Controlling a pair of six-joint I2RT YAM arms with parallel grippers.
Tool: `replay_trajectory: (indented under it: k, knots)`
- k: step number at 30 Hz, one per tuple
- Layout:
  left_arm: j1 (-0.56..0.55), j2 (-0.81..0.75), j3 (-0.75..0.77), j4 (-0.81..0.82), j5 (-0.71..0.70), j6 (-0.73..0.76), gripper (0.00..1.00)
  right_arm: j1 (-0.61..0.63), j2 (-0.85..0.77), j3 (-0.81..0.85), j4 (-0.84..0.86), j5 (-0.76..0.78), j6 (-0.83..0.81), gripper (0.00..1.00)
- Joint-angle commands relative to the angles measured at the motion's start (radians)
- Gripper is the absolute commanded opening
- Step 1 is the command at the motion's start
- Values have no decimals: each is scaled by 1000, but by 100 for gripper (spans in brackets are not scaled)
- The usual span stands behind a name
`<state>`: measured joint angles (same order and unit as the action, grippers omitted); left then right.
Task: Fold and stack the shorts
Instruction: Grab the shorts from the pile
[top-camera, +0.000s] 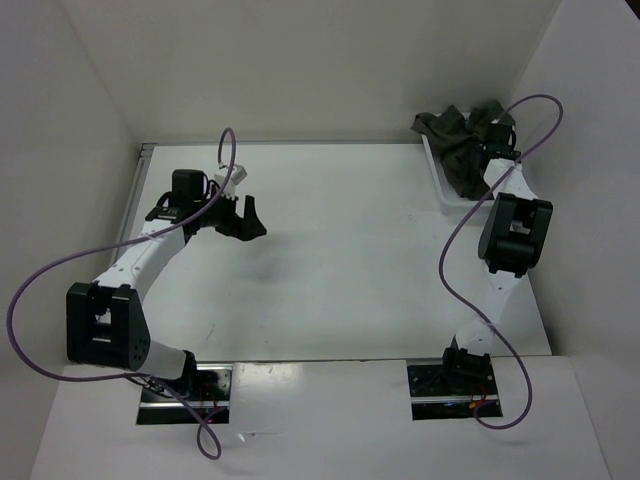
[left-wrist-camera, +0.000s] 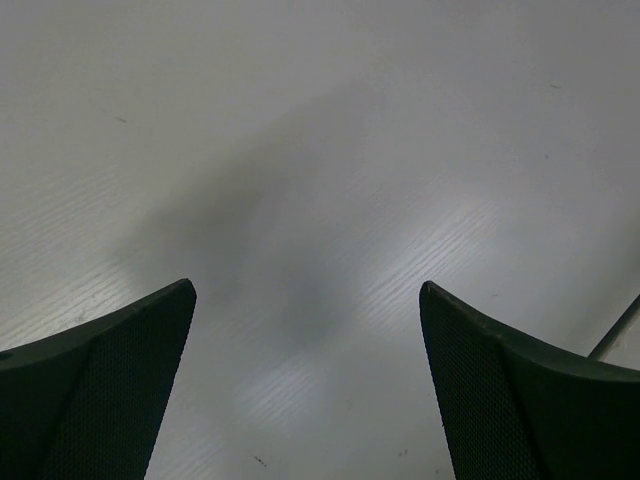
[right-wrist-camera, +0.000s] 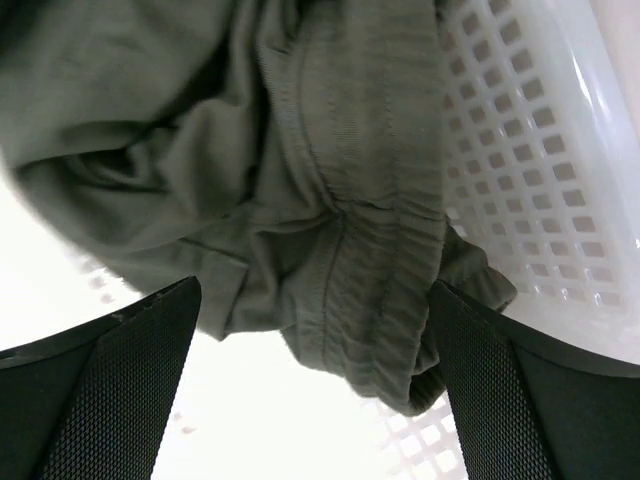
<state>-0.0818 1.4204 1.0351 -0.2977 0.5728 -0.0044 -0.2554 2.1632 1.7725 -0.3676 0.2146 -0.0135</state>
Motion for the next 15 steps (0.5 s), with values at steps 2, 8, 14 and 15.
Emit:
replay_trajectory:
  k: [2, 8, 14, 15]
  knots:
    - [-12, 35, 31, -4, 44, 4, 99, 4, 41, -18, 19, 101, 38, 99]
    - [-12, 83, 62, -4, 44, 4, 99, 4, 81, -4, 9, 22, 38, 71]
    - [-12, 81, 71, -14, 35, 4, 99, 4, 58, 33, 9, 12, 20, 4]
    - [-12, 81, 60, -14, 35, 4, 99, 4, 31, 42, 9, 3, 20, 0]
